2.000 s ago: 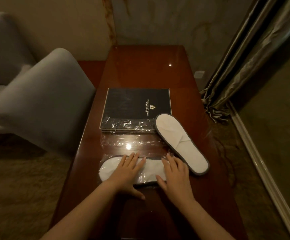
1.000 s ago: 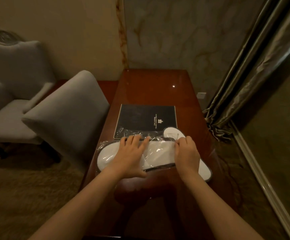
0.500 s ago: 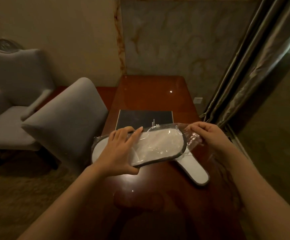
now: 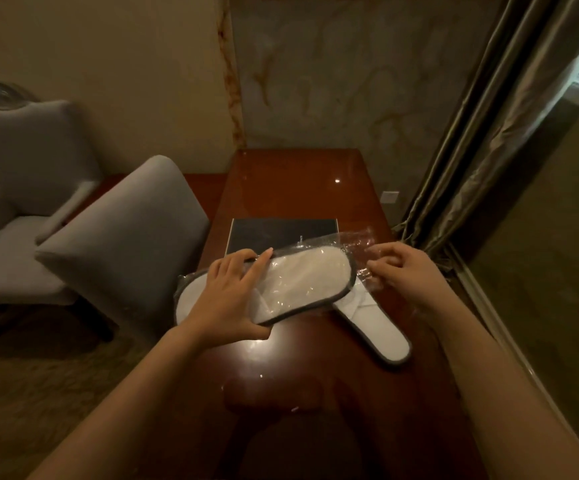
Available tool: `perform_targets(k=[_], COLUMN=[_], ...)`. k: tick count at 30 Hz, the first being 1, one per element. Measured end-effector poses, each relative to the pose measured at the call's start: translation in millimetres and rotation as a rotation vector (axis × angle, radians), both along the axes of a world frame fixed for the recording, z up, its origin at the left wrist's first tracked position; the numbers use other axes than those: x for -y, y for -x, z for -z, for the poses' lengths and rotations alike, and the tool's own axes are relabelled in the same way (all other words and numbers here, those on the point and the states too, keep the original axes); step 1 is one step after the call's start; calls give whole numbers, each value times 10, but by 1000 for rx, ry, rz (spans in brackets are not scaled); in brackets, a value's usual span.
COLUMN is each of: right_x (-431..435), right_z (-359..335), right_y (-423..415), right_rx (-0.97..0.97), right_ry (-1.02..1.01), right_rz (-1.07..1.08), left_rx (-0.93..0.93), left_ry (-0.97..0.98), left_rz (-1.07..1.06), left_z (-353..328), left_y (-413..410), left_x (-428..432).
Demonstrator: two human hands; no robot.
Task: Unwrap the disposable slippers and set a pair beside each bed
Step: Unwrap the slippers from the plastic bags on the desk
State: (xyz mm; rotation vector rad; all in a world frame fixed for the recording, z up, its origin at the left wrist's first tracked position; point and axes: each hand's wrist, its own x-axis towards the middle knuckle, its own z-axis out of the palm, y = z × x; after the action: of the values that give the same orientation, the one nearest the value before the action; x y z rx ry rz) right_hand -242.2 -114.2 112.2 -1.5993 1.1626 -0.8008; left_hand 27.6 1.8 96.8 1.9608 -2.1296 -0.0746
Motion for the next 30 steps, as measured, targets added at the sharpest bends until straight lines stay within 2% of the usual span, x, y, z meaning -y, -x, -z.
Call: perform_targets(k=[3,5,7,8,9,10,12,13,16,20,30], right_x=[-22,-41,-72,-88,-106,-129,-174,-177,-160,-218,-221], right_z=[-5,-19,-81,-126,-181,-227,-255,-236,-180,-161,-291], right_y=[35,33,39,38,16,-24,-116,-143,-176,-231,40], right_rx=[66,67,-15,-82,-145,-208,-346,-395,-430,-343,163], right_ry=[-51,-13,227,374,463,469,328,277,282,111,-55], right_rz=[47,181,334,327,248,116,-153,-220,-207,-193,-96], left_rx=[-48,-18,24,42,55,63,73,80,86,120,121], left_ry=[-23,-22,-22,-20,-18,-15,-6,-4,1,33,-24], left_rz=[-16,-18,-9,-3,5,15,35,44,62,88,59], left_z=[-3,-8,-18,-24,-32,-37,-40,-39,-32,-19,-56], left_y=[0,-16,-35,-33,-21,-3,39,54,80,135,103], left_x=[-13,-19,-30,-34,-36,-35,-30,-34,-75,-112,-151])
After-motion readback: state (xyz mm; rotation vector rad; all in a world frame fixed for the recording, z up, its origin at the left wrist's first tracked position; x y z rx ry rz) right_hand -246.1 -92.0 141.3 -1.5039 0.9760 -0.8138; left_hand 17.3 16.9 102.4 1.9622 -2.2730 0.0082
